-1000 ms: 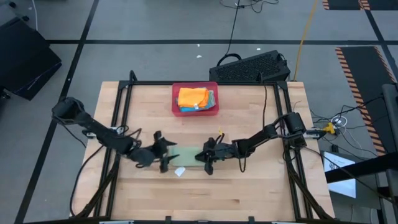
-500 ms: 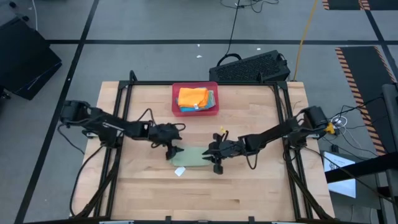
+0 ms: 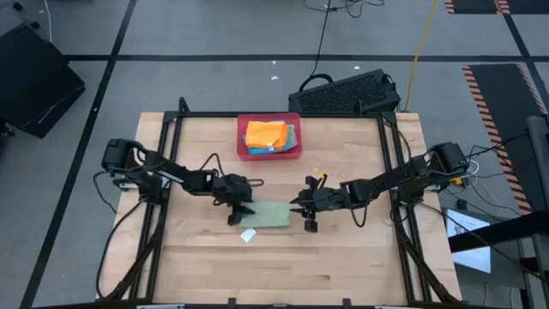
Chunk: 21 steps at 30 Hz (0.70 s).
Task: Fold microfiber towels
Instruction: Stack the folded light green towel on top of the folded yellow towel in the red bin
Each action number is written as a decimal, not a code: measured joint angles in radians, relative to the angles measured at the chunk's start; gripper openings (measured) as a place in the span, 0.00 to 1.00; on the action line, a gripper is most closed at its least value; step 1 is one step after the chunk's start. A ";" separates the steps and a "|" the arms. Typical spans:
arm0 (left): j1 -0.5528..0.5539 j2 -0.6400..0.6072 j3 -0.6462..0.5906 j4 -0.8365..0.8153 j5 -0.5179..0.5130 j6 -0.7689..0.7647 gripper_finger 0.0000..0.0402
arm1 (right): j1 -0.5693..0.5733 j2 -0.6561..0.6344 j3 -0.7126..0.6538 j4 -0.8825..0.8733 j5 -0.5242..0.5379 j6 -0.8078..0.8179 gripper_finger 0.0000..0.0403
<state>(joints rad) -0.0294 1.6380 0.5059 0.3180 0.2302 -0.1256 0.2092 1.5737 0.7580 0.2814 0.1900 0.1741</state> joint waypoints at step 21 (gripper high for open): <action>0.214 -0.223 0.428 -0.547 -0.038 0.471 0.05 | 0.000 -0.065 -0.242 0.195 0.207 0.100 0.27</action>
<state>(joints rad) 0.1845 1.4147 0.9335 -0.2289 0.1919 0.3458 0.2095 1.5088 0.5162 0.4768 0.3970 0.2744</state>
